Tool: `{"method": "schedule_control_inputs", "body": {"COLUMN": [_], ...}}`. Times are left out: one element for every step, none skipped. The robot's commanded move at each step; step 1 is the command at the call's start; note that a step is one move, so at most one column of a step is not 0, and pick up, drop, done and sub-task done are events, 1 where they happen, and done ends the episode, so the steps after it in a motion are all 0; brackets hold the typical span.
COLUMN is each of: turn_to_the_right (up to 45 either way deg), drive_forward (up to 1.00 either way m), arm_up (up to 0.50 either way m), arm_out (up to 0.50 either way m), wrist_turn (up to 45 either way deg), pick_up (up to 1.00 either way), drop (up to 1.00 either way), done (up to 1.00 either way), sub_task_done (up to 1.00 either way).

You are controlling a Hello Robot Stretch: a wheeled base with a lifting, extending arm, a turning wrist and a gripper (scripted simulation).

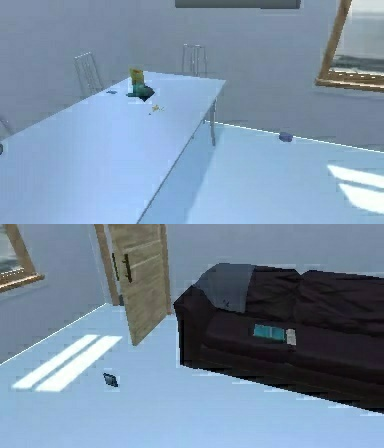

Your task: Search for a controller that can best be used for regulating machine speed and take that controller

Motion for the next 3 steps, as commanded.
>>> {"method": "schedule_control_inputs", "body": {"turn_to_the_right": [0.0, 45.0, 0.0], "drive_forward": [0.05, 0.00, 1.00], "arm_up": [0.00, 0.00, 0.00], "arm_out": [0.00, 0.00, 0.00], "wrist_turn": [0.0, 0.0, 0.0], "pick_up": [0.00, 0.00, 0.00], "drop": [0.00, 0.00, 0.00], "done": [0.00, 0.00, 0.00], "sub_task_done": [0.00, 0.00, 0.00]}}
